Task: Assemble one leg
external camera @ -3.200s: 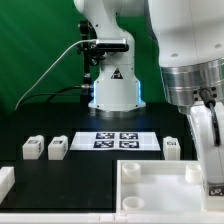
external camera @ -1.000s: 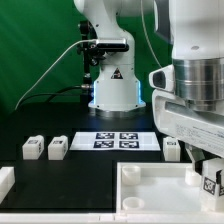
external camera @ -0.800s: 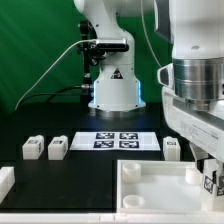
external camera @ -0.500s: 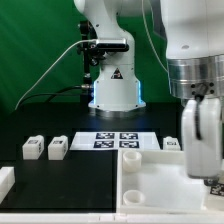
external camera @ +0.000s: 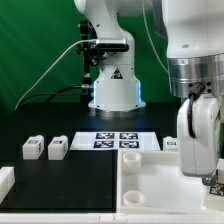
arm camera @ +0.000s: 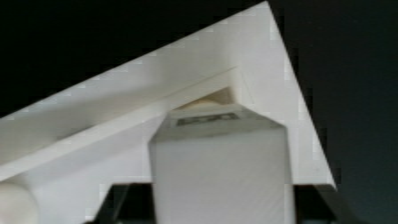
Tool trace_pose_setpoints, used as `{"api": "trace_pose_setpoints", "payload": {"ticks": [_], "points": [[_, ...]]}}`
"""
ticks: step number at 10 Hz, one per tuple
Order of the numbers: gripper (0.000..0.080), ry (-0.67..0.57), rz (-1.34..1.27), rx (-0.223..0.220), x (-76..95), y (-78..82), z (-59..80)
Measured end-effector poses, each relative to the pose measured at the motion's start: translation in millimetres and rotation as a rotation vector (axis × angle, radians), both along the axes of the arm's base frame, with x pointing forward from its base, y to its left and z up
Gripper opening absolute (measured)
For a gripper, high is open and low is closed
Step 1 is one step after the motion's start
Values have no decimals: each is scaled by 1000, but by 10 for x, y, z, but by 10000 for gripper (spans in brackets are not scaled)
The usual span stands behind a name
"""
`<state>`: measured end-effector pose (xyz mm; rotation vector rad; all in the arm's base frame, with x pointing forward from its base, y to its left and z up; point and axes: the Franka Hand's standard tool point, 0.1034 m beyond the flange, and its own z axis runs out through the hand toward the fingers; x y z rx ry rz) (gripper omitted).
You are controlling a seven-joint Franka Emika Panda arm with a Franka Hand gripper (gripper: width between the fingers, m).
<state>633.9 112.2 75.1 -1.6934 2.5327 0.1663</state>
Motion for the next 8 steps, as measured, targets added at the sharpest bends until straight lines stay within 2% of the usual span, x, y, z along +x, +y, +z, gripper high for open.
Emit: {"api": "trace_pose_setpoints", "payload": {"ticks": [1,2,3,4,5,6,8], "points": [[458,1,2,0,-3,3,-7],[579,1,4,-1,-4,4,-10],[579,-4,4,0,1,13,-3],[635,-26,1,7,-2,60,71],[645,-33,-2,19,-33,107,168],[645,-33,1,22,-38,126,195],[649,-29,3,20,-48,122,161]]}}
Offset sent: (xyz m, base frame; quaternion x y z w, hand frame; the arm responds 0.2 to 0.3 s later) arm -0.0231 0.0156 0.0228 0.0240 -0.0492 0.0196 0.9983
